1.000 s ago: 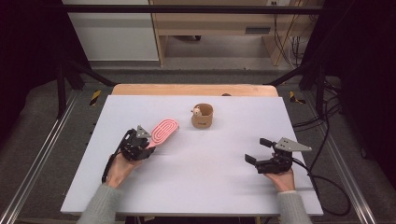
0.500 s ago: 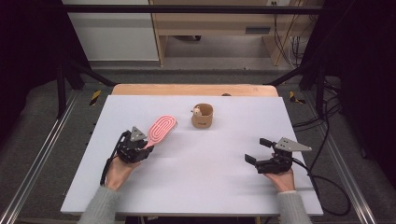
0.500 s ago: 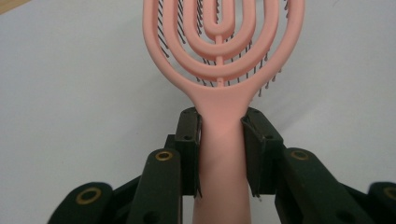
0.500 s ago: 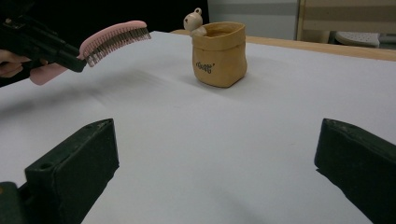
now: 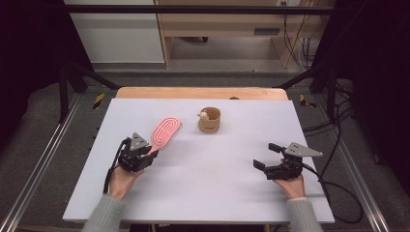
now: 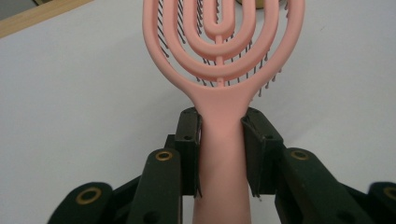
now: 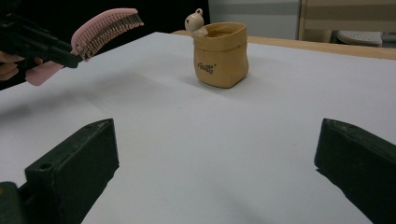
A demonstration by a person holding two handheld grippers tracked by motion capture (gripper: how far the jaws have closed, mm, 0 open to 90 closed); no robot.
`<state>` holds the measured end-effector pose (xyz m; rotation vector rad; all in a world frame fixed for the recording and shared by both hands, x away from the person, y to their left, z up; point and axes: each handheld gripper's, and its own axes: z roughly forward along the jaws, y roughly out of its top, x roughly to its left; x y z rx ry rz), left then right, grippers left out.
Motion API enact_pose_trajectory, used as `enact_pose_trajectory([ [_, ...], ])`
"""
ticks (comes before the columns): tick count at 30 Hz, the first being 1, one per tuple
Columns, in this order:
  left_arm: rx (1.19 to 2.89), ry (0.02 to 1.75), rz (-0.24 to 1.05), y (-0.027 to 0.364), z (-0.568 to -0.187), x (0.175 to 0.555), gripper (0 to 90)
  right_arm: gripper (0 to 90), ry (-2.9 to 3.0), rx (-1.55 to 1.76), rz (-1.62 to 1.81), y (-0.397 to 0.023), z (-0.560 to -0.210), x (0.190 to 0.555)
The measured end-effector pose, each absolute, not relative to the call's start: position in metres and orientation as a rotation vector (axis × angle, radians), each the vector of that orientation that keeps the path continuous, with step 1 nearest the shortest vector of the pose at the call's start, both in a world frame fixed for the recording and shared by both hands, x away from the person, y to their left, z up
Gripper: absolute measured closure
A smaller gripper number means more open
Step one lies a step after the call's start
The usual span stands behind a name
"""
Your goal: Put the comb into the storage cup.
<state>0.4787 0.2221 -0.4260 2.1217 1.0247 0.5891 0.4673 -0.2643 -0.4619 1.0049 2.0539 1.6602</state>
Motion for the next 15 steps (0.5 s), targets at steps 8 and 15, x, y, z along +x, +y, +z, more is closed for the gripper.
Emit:
enact_pose_trajectory([
  [8, 2.088, 1.027, 0.611, 0.2196, -0.4247, 0.4734, 69.4, 0.3, 2.057, 1.015, 1.668, -0.2644, -0.4617, 0.4676],
  [15, 2.054, 1.034, 0.624, 0.2171, -0.421, 0.4692, 69.4, 0.4, 2.052, 1.016, 1.683, -0.2643, -0.4612, 0.4673],
])
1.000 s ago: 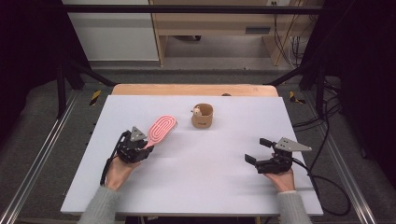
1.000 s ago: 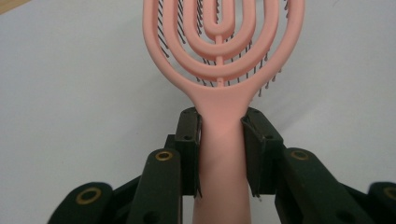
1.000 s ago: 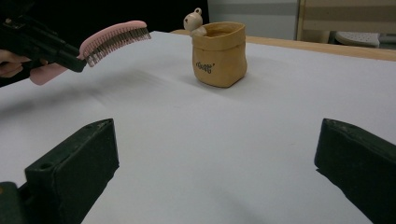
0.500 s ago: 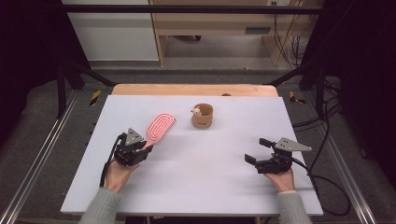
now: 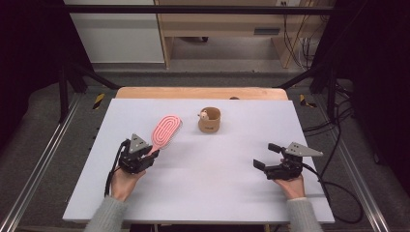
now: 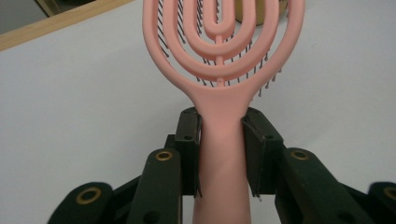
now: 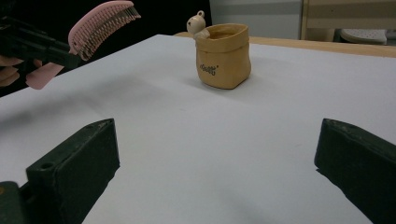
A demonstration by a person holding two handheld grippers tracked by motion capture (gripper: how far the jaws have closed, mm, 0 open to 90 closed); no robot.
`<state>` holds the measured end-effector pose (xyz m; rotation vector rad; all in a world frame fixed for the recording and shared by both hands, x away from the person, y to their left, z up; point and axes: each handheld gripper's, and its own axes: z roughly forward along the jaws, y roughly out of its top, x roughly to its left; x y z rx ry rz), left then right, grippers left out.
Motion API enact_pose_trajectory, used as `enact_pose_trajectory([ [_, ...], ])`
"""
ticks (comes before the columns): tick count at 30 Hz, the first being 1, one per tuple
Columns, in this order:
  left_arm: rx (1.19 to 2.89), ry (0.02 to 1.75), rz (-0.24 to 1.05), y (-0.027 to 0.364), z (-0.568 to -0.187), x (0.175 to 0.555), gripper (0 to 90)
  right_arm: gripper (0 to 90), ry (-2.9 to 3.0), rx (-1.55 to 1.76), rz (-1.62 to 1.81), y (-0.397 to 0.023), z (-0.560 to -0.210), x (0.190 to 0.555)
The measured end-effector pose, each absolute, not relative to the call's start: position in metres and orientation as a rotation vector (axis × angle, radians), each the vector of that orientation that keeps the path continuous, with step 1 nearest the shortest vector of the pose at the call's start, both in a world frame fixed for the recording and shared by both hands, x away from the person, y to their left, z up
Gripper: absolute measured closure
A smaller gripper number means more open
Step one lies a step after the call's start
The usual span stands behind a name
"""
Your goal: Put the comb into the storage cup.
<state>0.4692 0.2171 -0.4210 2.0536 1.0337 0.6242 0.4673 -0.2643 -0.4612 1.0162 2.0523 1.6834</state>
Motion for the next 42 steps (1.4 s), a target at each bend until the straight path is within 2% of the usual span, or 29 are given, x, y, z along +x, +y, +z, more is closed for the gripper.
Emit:
enact_pose_trajectory([
  [42, 2.028, 0.958, 0.638, 0.184, -0.418, 0.453, 69.4, 0.4, 2.085, 0.944, 1.709, -0.235, -0.442, 0.464],
])
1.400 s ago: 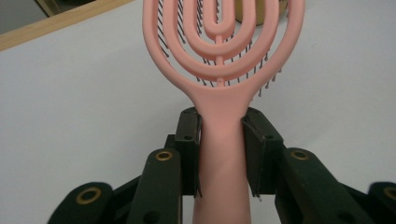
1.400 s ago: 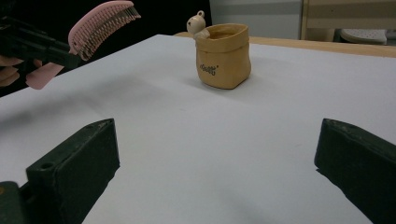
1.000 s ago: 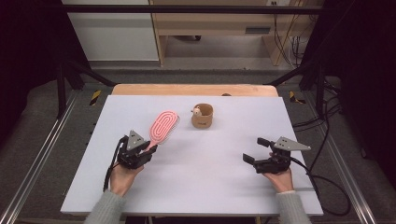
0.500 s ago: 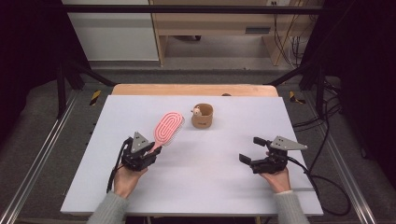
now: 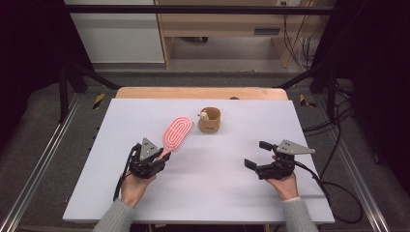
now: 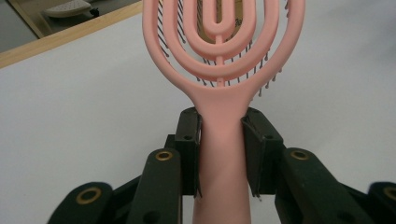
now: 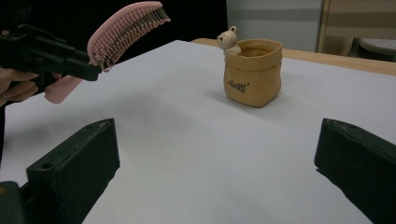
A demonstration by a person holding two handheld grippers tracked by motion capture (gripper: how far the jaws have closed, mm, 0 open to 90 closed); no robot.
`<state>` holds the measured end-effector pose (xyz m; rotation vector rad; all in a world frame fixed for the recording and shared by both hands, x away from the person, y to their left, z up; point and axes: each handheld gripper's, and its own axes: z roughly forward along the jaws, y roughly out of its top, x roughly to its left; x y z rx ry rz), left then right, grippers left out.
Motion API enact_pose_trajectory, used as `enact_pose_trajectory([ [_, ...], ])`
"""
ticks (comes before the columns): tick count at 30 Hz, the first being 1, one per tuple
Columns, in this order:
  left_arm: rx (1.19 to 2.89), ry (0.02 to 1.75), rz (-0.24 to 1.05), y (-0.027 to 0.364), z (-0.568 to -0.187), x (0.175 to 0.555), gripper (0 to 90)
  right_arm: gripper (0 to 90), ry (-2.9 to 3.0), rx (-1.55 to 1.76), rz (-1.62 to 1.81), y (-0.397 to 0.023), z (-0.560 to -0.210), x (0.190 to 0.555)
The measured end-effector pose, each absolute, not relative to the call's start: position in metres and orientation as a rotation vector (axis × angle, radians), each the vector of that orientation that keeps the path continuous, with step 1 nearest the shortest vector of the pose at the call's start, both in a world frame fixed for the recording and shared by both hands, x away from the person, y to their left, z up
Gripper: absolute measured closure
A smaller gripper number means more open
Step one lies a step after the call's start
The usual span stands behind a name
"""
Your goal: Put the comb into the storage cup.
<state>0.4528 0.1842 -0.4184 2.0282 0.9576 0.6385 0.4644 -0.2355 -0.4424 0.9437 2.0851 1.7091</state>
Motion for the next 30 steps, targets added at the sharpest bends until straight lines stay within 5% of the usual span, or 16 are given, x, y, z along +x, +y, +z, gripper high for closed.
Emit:
enact_pose_trajectory([
  [30, 1.995, 0.953, 0.649, 0.155, -0.415, 0.447, 69.4, 0.5, 2.052, 0.972, 1.747, -0.226, -0.437, 0.465],
])
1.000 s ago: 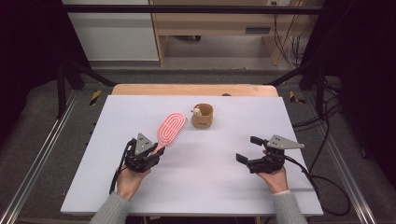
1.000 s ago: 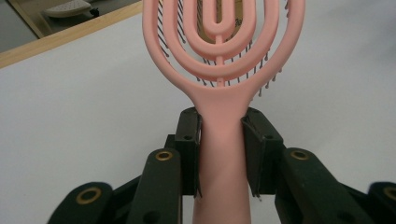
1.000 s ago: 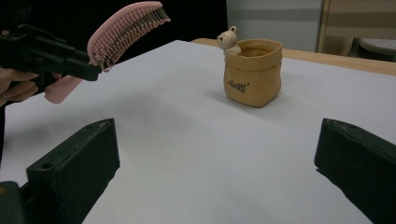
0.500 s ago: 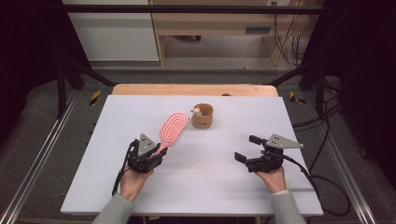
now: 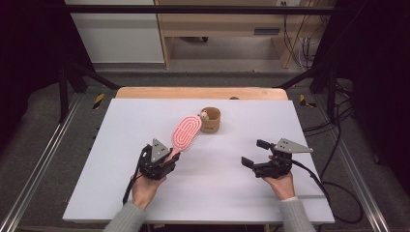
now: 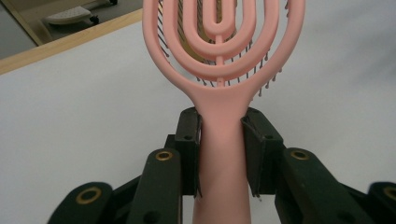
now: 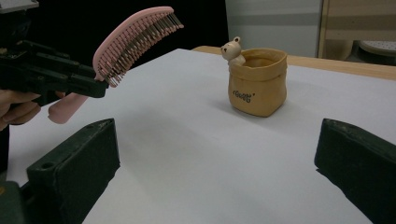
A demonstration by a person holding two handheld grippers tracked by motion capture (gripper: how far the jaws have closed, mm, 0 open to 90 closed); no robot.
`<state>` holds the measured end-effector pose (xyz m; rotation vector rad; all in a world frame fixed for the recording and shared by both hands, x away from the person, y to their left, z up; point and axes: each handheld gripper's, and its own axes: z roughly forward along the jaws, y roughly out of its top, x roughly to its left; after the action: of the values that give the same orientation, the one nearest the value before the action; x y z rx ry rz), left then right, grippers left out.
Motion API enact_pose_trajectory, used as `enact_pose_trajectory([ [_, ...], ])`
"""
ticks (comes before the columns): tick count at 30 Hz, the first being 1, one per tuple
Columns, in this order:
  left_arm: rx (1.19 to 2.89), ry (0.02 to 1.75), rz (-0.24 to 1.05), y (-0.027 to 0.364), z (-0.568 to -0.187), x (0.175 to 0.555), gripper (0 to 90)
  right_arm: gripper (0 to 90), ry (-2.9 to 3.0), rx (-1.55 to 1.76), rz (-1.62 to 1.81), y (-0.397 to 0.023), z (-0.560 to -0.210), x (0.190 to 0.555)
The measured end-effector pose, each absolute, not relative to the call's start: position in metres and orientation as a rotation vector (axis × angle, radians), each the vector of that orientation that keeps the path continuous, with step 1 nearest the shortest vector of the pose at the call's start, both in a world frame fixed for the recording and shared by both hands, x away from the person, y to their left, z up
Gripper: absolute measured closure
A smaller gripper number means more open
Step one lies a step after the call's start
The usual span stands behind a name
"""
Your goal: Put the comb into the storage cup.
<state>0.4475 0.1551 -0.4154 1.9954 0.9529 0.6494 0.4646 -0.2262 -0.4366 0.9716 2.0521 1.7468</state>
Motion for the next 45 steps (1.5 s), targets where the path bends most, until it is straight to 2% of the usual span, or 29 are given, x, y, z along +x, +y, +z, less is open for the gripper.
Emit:
enact_pose_trajectory([
  [45, 1.916, 0.969, 0.597, 0.116, -0.438, 0.444, 69.4, 0.5, 2.097, 1.031, 1.756, -0.186, -0.429, 0.465],
])
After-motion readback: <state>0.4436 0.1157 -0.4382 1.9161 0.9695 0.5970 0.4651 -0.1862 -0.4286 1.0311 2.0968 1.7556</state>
